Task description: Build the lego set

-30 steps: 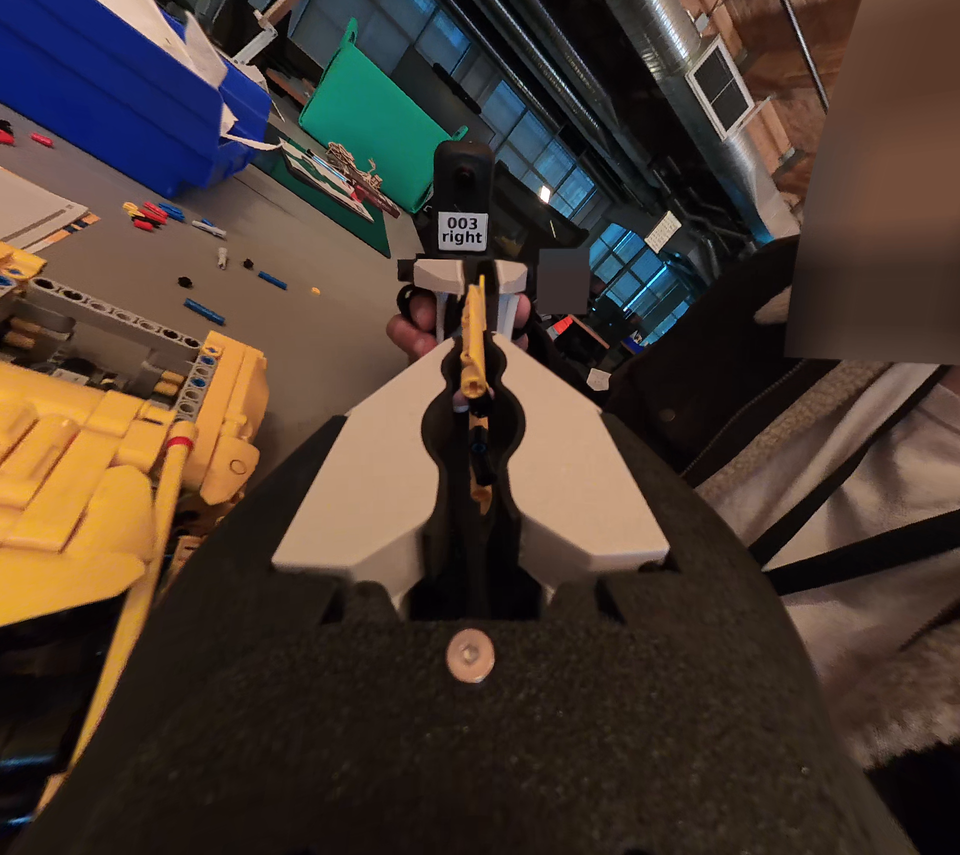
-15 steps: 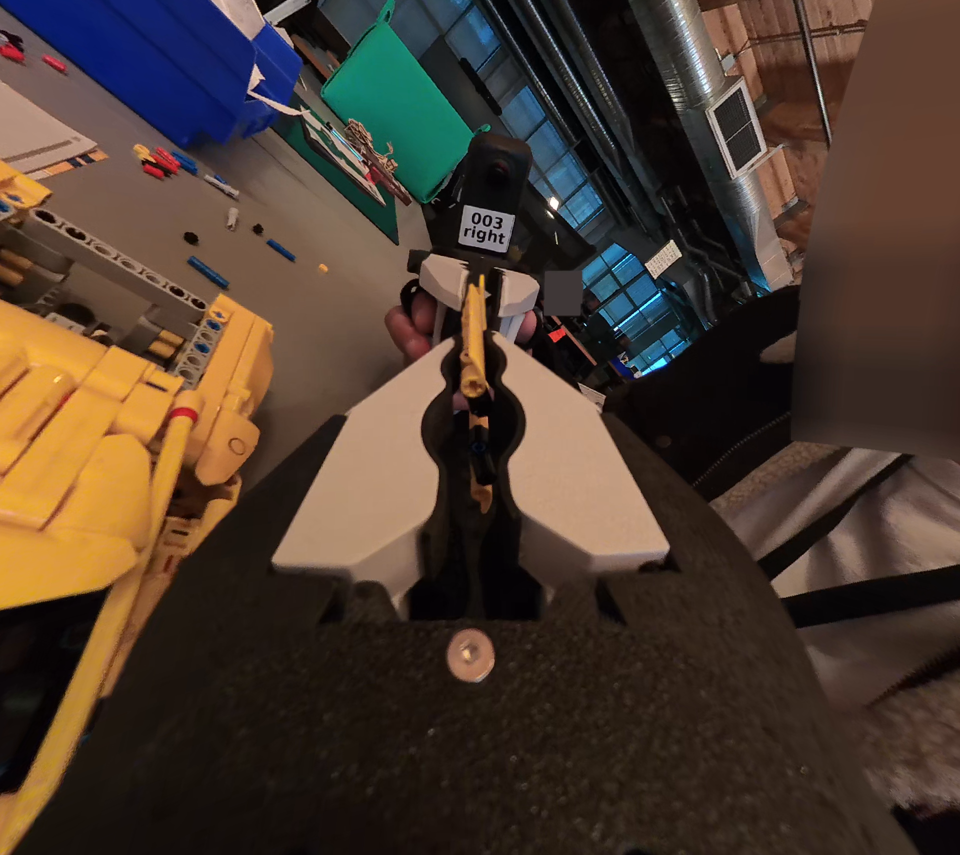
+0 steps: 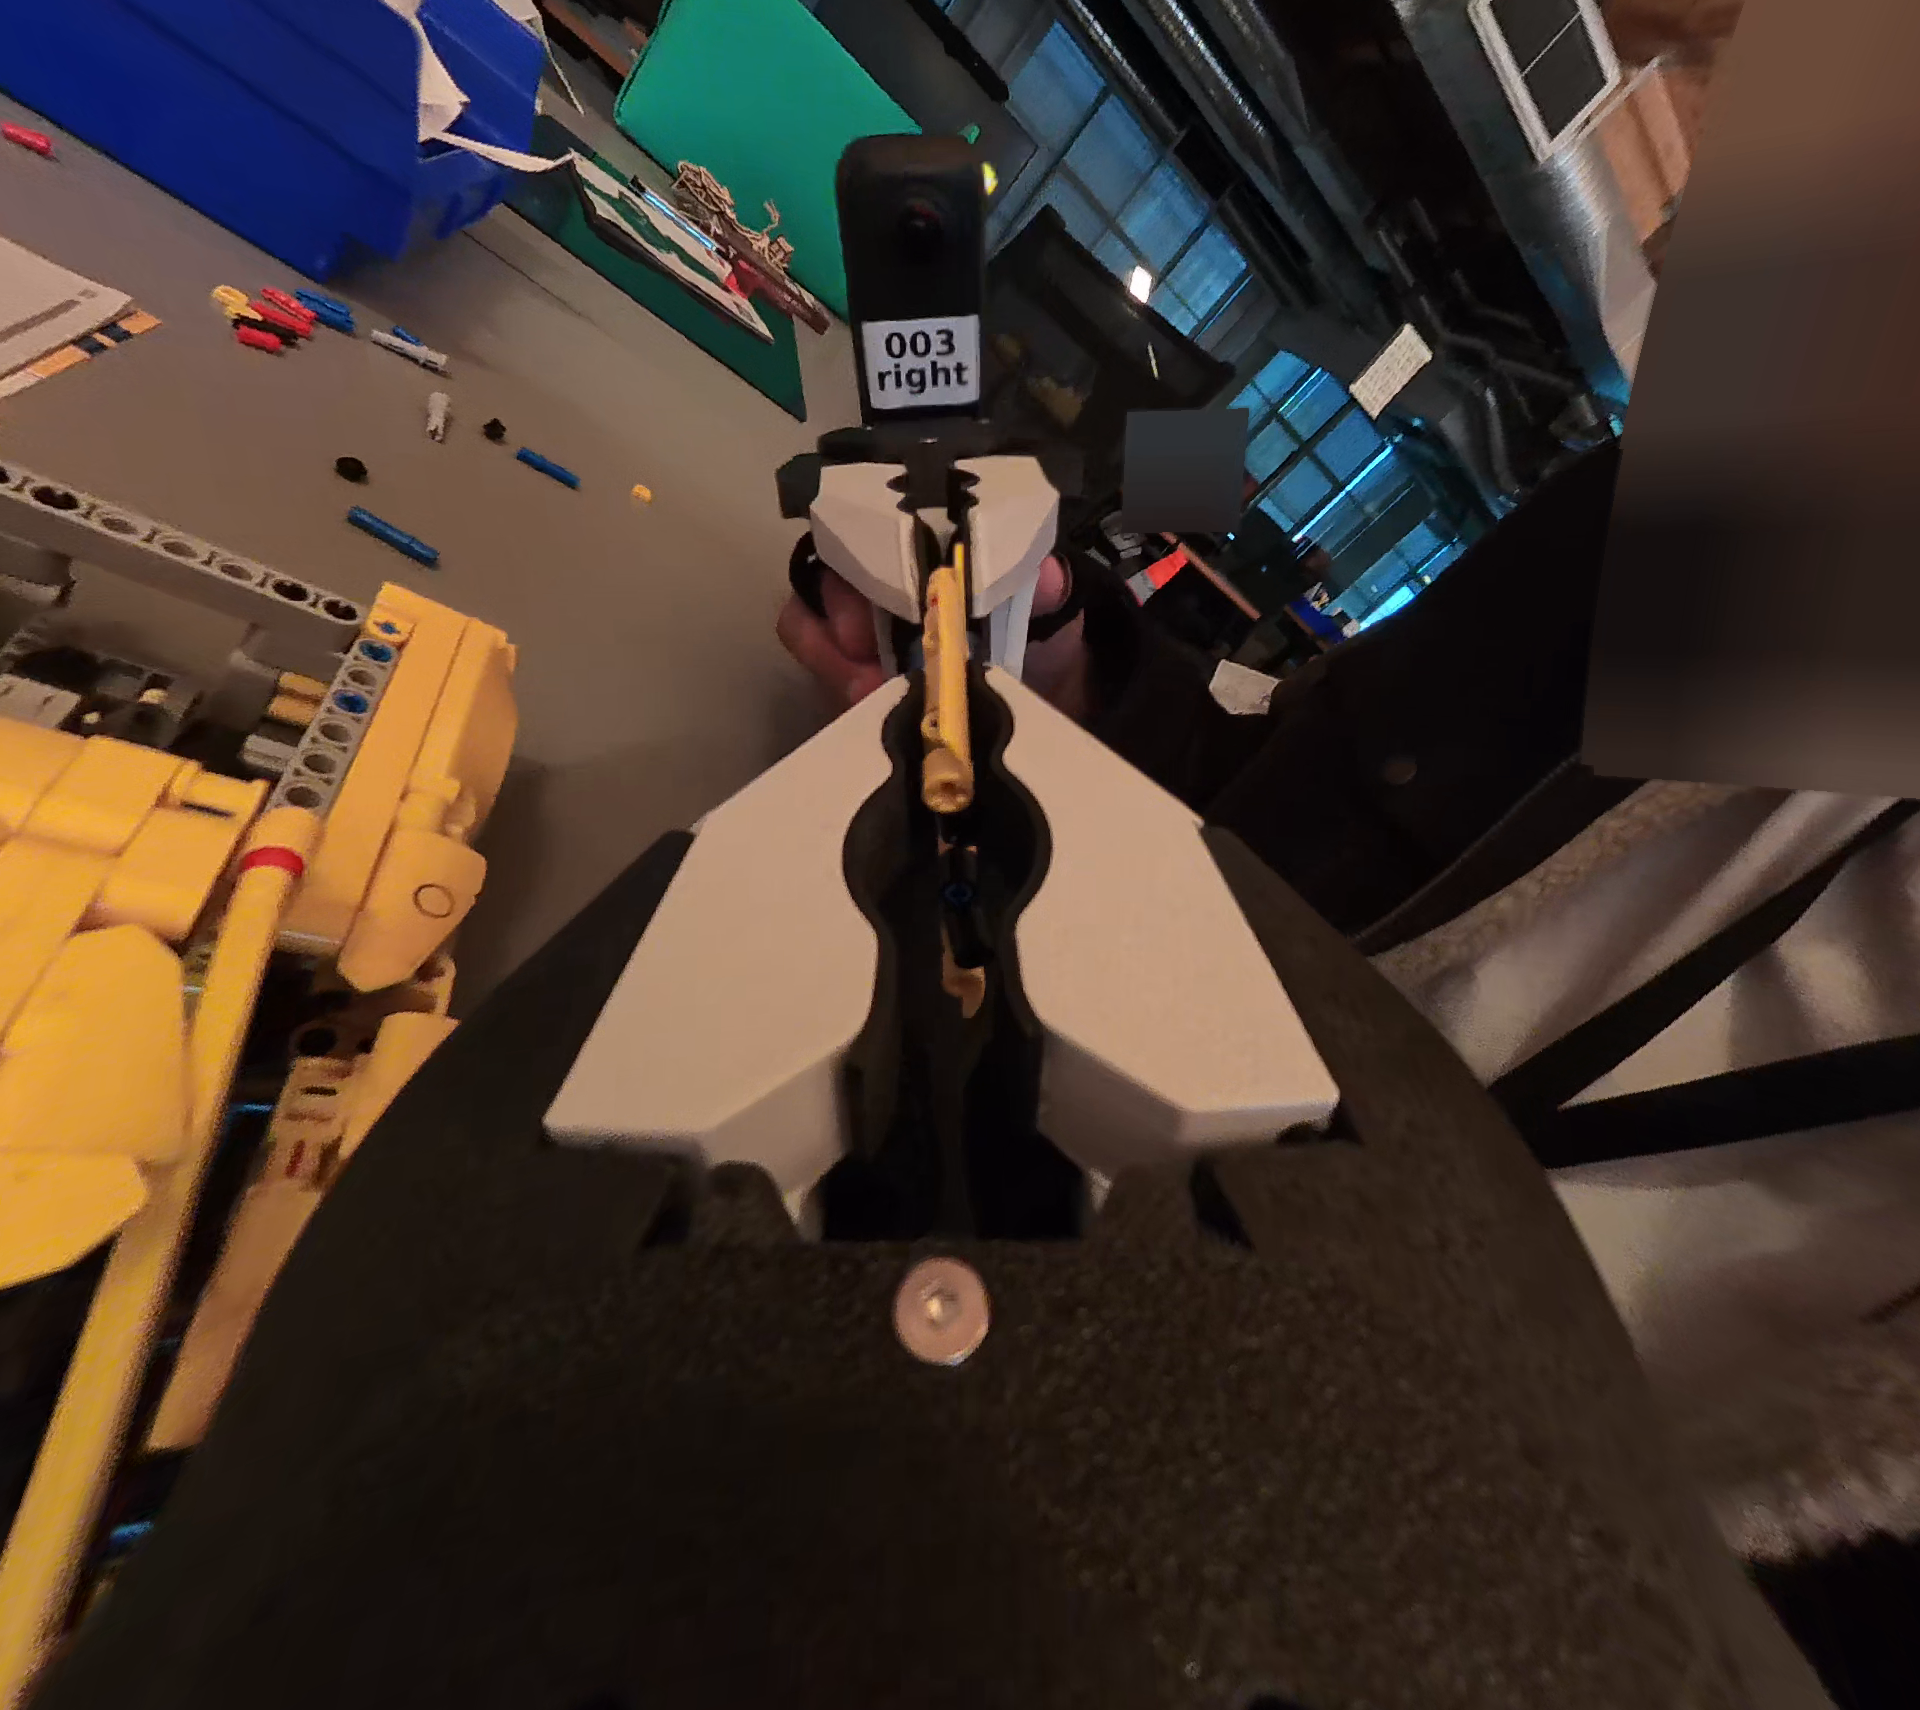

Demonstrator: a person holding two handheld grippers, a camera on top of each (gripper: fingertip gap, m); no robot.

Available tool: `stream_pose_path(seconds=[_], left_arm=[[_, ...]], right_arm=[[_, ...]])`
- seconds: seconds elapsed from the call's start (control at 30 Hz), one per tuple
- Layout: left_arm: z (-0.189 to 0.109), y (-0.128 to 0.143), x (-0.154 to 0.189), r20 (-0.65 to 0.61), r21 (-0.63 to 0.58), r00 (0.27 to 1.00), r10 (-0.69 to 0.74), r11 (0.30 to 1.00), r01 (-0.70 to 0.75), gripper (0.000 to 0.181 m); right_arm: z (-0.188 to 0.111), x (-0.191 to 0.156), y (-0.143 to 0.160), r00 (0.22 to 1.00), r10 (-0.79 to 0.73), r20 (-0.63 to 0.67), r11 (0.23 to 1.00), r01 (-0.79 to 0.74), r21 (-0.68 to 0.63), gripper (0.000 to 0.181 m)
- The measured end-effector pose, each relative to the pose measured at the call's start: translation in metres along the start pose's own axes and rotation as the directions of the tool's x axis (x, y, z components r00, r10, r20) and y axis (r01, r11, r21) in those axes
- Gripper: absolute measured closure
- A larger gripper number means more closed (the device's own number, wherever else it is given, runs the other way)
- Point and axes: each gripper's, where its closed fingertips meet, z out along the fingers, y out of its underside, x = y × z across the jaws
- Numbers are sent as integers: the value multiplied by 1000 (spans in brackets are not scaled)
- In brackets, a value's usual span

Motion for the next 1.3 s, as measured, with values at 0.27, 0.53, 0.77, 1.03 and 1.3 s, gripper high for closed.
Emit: stream_pose_path(seconds=[0.27,0.53,0.77,1.03,1.3], left_arm=[[0,9,0,5,-51,999,45,998,-45,175],[2,8,-3,8,-19,1000,-14,1000,14,176],[-4,-8,-6,-4,42,999,-40,998,40,175],[-14,-21,-7,-24,109,997,-72,991,74,174],[-4,-18,-3,-26,88,997,-66,994,68,149]], right_arm=[[0,0,9,996,82,38,996,-80,-48,175],[0,5,7,997,72,5,997,-71,-32,175],[1,9,-2,999,26,-29,999,-26,19,157],[12,4,23,999,-33,-25,991,30,-130,174],[2,4,3,997,80,25,997,-80,-8,175]])
